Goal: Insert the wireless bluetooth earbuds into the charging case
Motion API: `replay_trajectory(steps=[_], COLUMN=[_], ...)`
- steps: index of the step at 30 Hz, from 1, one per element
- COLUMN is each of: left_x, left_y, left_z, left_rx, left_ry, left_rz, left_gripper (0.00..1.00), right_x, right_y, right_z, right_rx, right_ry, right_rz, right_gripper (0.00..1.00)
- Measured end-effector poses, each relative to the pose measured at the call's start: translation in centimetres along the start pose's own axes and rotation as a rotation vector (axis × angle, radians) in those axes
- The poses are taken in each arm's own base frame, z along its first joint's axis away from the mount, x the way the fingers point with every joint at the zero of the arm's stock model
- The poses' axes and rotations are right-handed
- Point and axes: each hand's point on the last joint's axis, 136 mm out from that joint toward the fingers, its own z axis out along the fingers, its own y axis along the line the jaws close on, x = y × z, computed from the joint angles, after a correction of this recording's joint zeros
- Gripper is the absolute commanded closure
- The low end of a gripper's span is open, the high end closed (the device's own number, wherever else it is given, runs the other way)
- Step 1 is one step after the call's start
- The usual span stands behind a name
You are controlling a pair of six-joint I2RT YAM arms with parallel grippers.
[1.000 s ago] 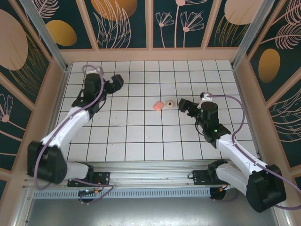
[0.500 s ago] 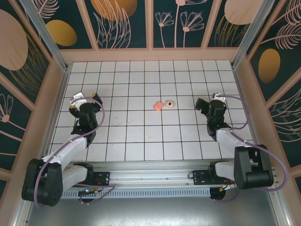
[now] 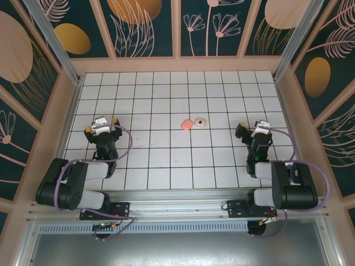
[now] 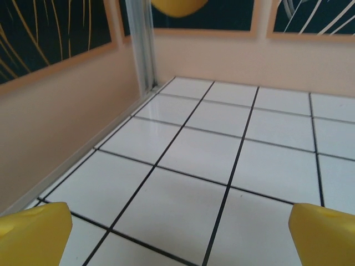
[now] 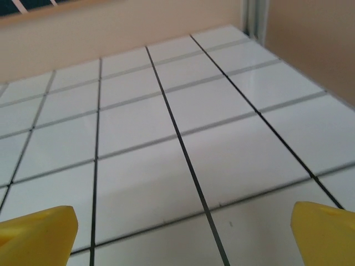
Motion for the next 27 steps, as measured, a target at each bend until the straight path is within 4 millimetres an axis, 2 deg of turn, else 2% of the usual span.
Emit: replay_trajectory(steps=[2, 4, 6, 8, 12, 27], left_x=[0.5, 1.3, 1.2, 1.3, -0.2, 0.0], left_y=[0.5, 0.9, 1.5, 1.4, 0.8, 0.4], left_z=[-0.5, -0.8, -0.4, 0.6, 1.6, 1.6], left_rx=[0.008, 0.024, 0.029, 0.036, 0.065, 0.09], left_ry=[-0.024, -0.017, -0.032, -0.014, -0.048, -0.035], left_rz=[-0.001, 0.006, -0.012, -0.011, -0.048, -0.054], left_gripper=[0.01, 0.01, 0.01, 0.01, 0.01, 0.01], right_x=[-0.3, 0.6, 1.6, 1.2, 0.0, -0.1], right_y=[-0.2, -0.4, 0.2, 1.1, 2.3, 2.6], right_z=[0.6, 1.2, 1.4, 1.5, 2.0, 1.9], right_rx=[-0.018, -0.046, -0.09, -0.139, -0.19, -0.21], right_ry=[-0.03, -0.013, 0.02, 0.014, -0.018, -0.018], right_rz=[0.007, 0.009, 0.002, -0.014, -0.037, -0.045], right_gripper=[0.01, 0.01, 0.01, 0.01, 0.01, 0.01])
